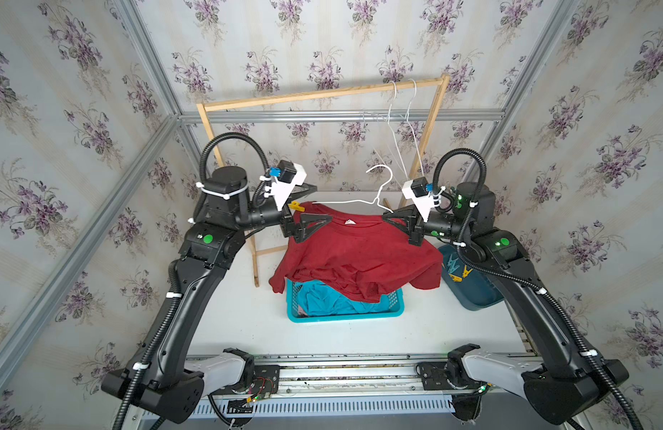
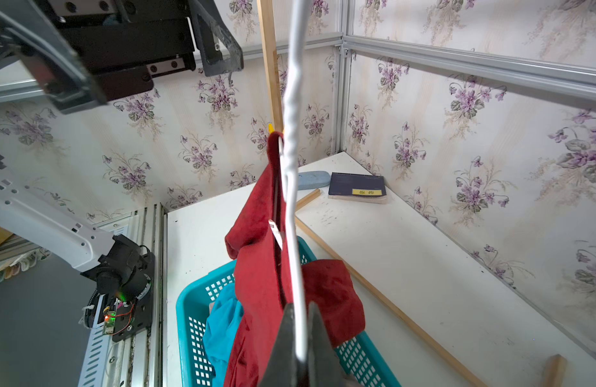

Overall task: Remove the clothespins securing t-shirts to the hanger
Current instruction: Adjust the hanger, then remove the clothespin from the hanger.

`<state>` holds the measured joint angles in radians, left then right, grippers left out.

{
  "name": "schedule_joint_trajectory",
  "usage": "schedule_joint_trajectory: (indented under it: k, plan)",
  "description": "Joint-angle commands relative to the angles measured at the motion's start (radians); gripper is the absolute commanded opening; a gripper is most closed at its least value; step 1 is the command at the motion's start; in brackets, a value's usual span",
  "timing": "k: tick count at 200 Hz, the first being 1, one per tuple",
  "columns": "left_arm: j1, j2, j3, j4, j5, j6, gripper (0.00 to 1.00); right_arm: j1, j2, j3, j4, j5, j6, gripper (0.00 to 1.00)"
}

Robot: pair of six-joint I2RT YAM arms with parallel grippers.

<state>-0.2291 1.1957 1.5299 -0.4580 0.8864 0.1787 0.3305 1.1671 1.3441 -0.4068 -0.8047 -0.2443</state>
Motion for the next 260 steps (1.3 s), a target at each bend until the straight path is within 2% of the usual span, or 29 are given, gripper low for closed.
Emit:
schedule_joint_trajectory:
  k: [1,23,62,80,136,190,217,242,260]
  plan:
    - [0.103,-0.046,-0.071,-0.025,0.076,0.07,0.99,-0.039,-0.014,0.005,-0.007,-0.151,-0.082,0.0]
    - [0.19,-0.082,-0.151,-0.037,0.151,0.193,0.99,-0.081,0.002,0.037,-0.061,-0.23,-0.125,0.0]
    - [0.269,-0.088,-0.19,-0.091,0.165,0.358,0.98,-0.099,0.02,0.083,-0.133,-0.287,-0.177,0.0]
    - [0.304,-0.072,-0.185,-0.099,0.223,0.37,0.98,-0.099,0.014,0.082,-0.134,-0.292,-0.178,0.0]
    - [0.309,-0.029,-0.194,-0.098,0.333,0.365,0.99,-0.104,0.016,0.092,-0.153,-0.366,-0.184,0.0]
    - [0.308,0.001,-0.183,-0.099,0.426,0.331,0.92,-0.104,0.013,0.093,-0.113,-0.386,-0.143,0.0]
    - [0.309,0.011,-0.184,-0.098,0.466,0.322,0.79,-0.106,0.018,0.106,-0.111,-0.389,-0.138,0.0]
    - [0.31,0.007,-0.196,-0.099,0.475,0.322,0.6,-0.109,0.02,0.107,-0.111,-0.389,-0.138,0.0]
    - [0.309,-0.003,-0.198,-0.099,0.461,0.326,0.56,-0.11,0.02,0.103,-0.112,-0.389,-0.138,0.0]
